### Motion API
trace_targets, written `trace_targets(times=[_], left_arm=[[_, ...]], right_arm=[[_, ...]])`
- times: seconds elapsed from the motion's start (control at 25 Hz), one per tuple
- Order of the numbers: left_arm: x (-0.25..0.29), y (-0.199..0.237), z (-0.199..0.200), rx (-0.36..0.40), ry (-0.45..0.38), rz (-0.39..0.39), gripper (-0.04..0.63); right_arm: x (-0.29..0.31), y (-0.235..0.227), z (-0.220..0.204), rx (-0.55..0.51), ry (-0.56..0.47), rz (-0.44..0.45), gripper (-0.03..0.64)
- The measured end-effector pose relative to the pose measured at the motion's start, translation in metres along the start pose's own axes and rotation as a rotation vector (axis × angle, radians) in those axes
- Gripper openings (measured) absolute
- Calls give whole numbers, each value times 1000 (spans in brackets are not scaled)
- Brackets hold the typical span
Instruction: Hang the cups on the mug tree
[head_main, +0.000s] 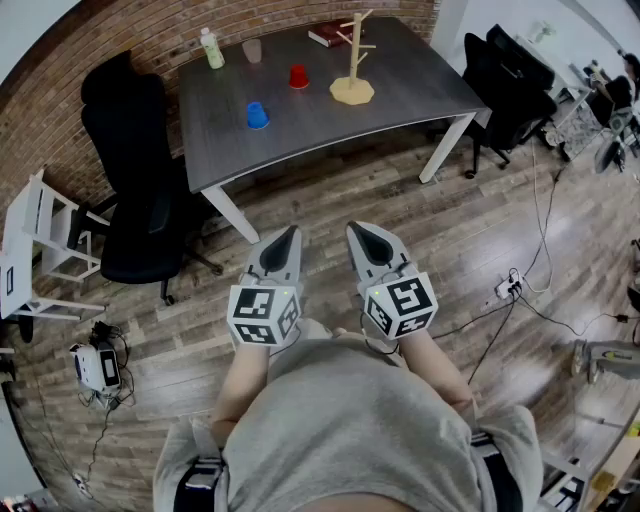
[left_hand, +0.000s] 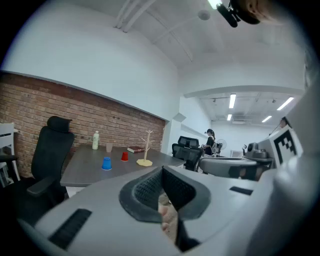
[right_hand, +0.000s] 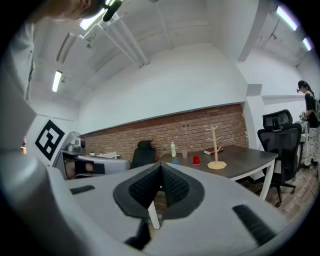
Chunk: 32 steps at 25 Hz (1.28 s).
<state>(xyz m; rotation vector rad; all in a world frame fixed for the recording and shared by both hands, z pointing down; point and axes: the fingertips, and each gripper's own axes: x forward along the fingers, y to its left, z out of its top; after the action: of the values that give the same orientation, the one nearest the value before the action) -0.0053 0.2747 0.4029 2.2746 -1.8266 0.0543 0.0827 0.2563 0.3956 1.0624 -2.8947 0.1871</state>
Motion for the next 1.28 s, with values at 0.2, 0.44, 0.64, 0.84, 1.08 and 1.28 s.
trace_targets(times=[0.2,0.44,0.64,0.84,1.08,1.28], left_arm=[[-12,-5,0,26,-14,27,8],[-16,-11,-3,17,-11,19,9],[-17,-10,-1,26,-16,13,12],[-6,-10,-6,32,4,-23,66],[22,-5,-6,37,11,-42,131],[52,10,-4,28,10,-40,164]], right_arm=[[-10,5,-5,10,8,12,0],[-17,5,-3,-17,-7,11,0],[-17,1,-6,15,7,0,2],[-10,-5,-15,28,29,-3,13],[3,-29,-18,42,35,-21,61],[23,-55,-21,64,37,-34,102]])
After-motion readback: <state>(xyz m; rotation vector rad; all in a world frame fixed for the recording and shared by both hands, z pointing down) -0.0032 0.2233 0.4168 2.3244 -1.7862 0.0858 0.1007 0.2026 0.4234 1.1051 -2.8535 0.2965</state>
